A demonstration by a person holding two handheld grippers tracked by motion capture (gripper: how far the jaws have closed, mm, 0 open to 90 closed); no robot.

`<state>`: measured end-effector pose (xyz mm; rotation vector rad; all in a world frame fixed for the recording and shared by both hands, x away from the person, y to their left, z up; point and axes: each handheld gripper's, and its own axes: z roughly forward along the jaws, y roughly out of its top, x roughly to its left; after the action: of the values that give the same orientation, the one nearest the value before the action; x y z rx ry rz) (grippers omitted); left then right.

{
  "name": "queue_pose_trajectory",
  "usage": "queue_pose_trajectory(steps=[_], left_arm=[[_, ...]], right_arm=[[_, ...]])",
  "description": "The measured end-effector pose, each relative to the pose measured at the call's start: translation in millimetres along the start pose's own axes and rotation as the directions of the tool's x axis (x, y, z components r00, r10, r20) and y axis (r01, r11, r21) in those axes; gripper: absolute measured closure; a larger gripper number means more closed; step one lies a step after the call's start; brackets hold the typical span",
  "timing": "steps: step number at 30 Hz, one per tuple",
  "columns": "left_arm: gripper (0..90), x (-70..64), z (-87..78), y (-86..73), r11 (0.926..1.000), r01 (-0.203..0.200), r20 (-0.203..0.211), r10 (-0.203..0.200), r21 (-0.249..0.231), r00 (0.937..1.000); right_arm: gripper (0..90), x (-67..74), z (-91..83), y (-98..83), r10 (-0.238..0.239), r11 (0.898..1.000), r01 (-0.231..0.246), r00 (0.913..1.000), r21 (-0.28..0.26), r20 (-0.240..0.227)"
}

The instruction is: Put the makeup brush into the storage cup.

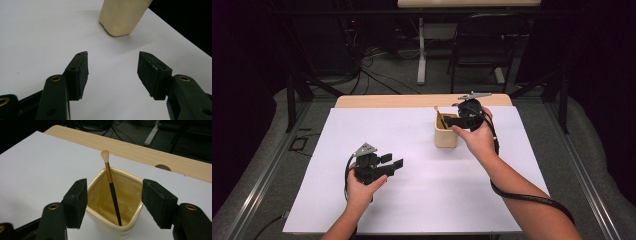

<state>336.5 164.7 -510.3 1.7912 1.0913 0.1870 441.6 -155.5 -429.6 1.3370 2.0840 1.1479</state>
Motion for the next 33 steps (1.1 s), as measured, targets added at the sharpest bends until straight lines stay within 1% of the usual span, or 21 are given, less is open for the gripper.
queue_pose_trajectory(steps=[3, 4, 6, 12, 19, 22, 28, 33], left_arm=[[42.2, 0.0, -0.2, 0.1, 1.0, -0.001, -0.005, 0.001, 0.0, 1.0], [42.2, 0.0, -0.3, 0.1, 1.0, -0.001, -0.005, 0.001, 0.0, 1.0], [42.2, 0.2, -0.5, 0.2, 1.0, -0.002, -0.007, 0.002, -0.001, 1.0], [42.3, 0.7, -1.1, 0.6, 1.0, 0.002, -0.002, -0.002, -0.003, 1.0], [42.3, 1.0, -1.8, 1.0, 1.0, 0.001, -0.006, -0.001, -0.003, 1.0], [42.2, 1.3, -1.7, 1.0, 1.0, 0.001, -0.003, -0.001, -0.003, 1.0], [42.2, 1.8, -2.1, 1.1, 1.0, 0.001, -0.007, -0.001, -0.006, 1.0], [42.3, 2.1, -2.6, 1.3, 1.0, 0.0, -0.007, 0.0, -0.005, 1.0]], right_arm=[[37.5, 1.0, -1.2, -0.4, -0.005, 1.0, 0.005, 1.0, 0.002, -0.005], [37.5, 1.9, -1.6, -0.6, 0.001, 1.0, -0.001, 1.0, 0.003, -0.007], [37.5, 2.9, -2.0, -1.4, -0.007, 1.0, 0.007, 0.9999, 0.006, -0.013], [37.4, 6.8, -3.8, -5.7, -0.012, 1.0, 0.013, 0.9993, 0.021, -0.036], [37.7, 9.9, -9.2, -9.5, -0.021, 0.999, 0.022, 0.9966, 0.022, -0.08], [37.8, 11.8, -10.1, -11.0, -0.017, 0.999, 0.022, 0.9947, 0.05, -0.102], [38.5, 18.7, -10.0, -16.4, -0.027, 0.994, 0.041, 0.9901, 0.097, -0.138], [38.8, 24.0, -11.8, -20.5, -0.042, 0.992, 0.061, 0.9868, 0.114, -0.157]])
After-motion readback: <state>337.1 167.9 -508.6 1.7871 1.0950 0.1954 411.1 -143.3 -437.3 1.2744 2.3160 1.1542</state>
